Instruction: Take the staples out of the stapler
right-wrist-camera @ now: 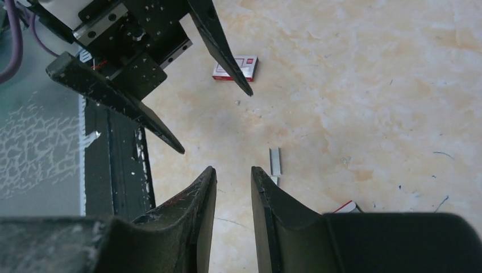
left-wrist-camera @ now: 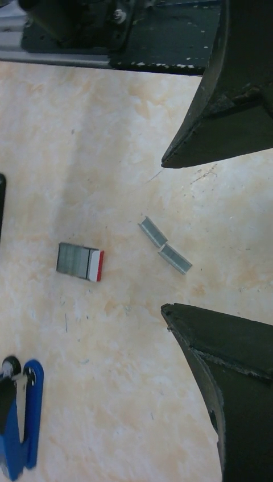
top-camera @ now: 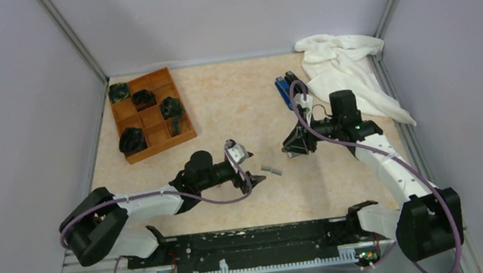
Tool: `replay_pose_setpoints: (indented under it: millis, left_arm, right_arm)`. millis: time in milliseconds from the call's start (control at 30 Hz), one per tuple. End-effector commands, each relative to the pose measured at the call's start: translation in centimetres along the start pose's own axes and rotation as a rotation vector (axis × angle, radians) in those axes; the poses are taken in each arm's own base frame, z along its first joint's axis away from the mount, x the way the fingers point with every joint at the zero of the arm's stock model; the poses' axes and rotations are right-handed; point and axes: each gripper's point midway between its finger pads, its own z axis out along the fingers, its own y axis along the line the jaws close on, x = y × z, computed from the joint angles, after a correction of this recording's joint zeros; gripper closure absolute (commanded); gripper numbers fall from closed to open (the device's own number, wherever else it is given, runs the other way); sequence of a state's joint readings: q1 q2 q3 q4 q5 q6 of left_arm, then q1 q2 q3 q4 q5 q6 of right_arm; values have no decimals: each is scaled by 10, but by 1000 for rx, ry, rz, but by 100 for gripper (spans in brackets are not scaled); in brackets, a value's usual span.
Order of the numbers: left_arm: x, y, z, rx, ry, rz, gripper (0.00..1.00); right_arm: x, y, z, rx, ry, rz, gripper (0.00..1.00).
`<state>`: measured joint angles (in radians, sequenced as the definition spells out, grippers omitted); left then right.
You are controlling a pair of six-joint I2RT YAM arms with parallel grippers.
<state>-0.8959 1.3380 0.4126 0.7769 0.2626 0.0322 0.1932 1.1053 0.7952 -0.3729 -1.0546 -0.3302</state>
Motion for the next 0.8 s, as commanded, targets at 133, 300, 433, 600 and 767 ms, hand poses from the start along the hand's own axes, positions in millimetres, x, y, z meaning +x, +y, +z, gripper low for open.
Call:
replay_pose_setpoints:
  millis: [133, 300, 433, 600, 767]
  left_arm:
    - [50, -26, 7, 325, 185, 312, 5]
    - [73, -20, 13, 410, 270, 320, 4]
    - [81, -8, 24, 417, 337, 296, 6]
    - [83, 1, 33, 436, 335, 250, 12]
    - [92, 9, 38, 460, 374, 221, 23]
  right_arm:
    - [-27, -1, -7, 6, -39, -182, 70]
    - [-31, -2, -12, 48, -37, -210, 70]
    - [-32, -1, -13, 57, -42, -216, 70]
    - [-33, -1, -14, 62, -41, -210, 70]
    - [-35, 0, -15, 62, -44, -215, 70]
